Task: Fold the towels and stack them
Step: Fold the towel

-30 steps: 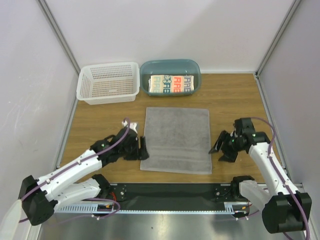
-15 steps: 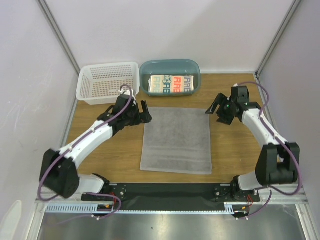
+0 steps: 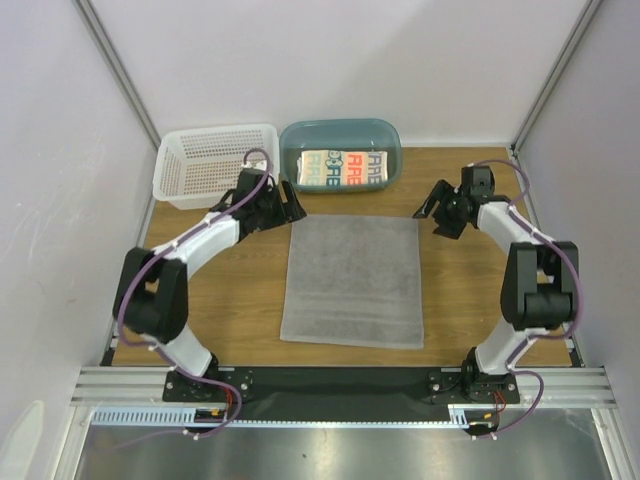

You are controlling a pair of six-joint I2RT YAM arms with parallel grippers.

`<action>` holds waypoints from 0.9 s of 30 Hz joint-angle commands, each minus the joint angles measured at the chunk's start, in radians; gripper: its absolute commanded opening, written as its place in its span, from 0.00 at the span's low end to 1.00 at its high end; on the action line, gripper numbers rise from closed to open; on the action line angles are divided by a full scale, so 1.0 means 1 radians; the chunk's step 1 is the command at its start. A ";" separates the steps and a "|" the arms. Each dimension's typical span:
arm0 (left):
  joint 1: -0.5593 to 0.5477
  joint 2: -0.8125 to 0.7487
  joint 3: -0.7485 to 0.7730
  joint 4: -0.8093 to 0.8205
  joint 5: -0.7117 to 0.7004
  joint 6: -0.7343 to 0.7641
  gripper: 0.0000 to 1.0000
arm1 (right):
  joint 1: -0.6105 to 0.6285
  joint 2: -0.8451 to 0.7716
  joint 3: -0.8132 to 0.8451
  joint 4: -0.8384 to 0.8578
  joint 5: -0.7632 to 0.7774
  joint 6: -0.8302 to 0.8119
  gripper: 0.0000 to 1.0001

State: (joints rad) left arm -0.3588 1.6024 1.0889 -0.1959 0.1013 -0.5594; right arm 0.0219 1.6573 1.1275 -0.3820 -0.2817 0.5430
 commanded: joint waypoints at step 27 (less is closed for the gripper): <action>0.058 0.413 0.296 0.058 0.040 0.056 0.58 | 0.024 0.395 0.322 0.005 -0.025 0.044 0.44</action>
State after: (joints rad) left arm -0.3099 2.0006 1.3396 -0.1394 0.1204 -0.5297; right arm 0.0383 2.0399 1.4040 -0.3580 -0.2966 0.5808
